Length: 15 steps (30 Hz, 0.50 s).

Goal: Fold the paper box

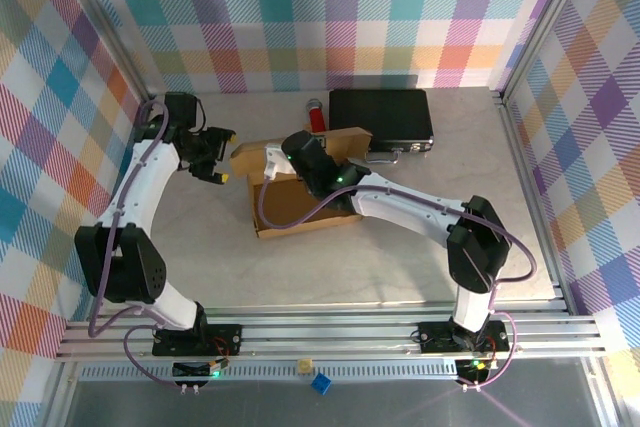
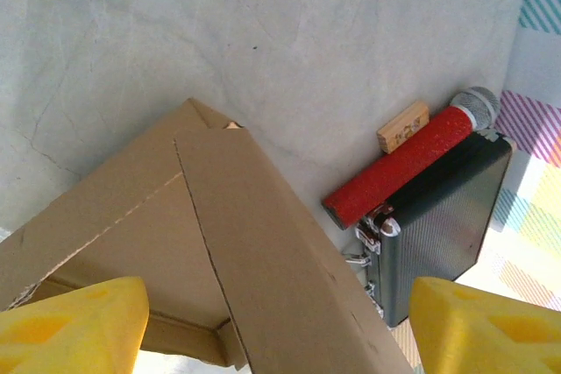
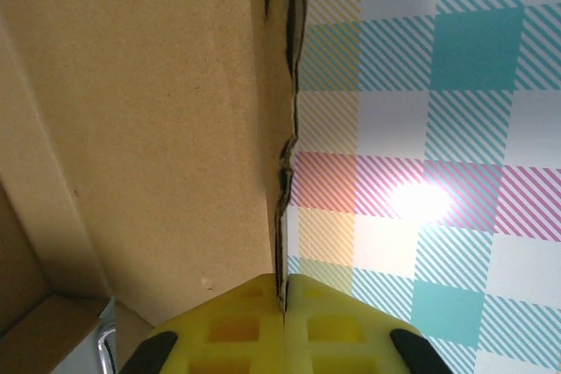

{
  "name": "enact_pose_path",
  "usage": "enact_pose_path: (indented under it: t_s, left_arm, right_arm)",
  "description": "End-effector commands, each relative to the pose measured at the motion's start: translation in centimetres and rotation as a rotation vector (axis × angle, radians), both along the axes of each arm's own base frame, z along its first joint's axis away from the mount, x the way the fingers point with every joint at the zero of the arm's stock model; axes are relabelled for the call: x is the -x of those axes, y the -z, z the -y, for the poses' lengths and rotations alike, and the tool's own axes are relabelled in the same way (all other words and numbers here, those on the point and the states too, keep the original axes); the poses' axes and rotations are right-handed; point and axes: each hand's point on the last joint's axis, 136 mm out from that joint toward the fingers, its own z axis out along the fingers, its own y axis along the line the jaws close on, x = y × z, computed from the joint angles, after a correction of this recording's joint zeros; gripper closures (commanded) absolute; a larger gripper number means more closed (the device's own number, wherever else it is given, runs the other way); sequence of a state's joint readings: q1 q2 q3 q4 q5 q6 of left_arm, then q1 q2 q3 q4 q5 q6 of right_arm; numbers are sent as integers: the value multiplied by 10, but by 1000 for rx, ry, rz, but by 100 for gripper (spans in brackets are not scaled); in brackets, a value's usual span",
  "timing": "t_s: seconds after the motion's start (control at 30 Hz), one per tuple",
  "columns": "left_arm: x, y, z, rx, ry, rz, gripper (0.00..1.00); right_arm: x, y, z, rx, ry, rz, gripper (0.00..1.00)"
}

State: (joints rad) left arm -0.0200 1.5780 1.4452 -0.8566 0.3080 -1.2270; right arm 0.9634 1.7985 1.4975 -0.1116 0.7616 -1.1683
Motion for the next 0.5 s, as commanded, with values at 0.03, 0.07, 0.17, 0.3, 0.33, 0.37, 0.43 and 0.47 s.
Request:
enact_pose_path:
  t_s: [0.03, 0.07, 0.17, 0.3, 0.33, 0.37, 0.43, 0.47]
  left_arm:
    - [-9, -5, -17, -31, -1, 0, 23]
    - [-8, -4, -23, -58, 4, -8, 22]
    - [-12, 4, -23, -26, 16, -11, 22]
    - [-22, 13, -11, 63, 40, -10, 22]
    - [-24, 14, -7, 82, 46, -9, 22]
    - [-26, 14, -4, 96, 49, -7, 22]
    - [-28, 13, 1, 116, 48, 1, 22]
    - [-29, 14, 3, 123, 46, 5, 23]
  right_arm:
    - [5, -25, 1, -74, -13, 43, 100]
    - [5, -24, 2, -72, -11, 42, 100]
    - [7, -23, 1, -82, -9, 38, 100]
    - [8, -21, -1, -83, -12, 31, 100]
    - [9, -20, -3, -83, -14, 28, 100]
    - [9, -19, -3, -83, -15, 28, 100]
    - [10, -17, -6, -83, -18, 25, 100]
    - [10, -16, -6, -81, -18, 23, 100]
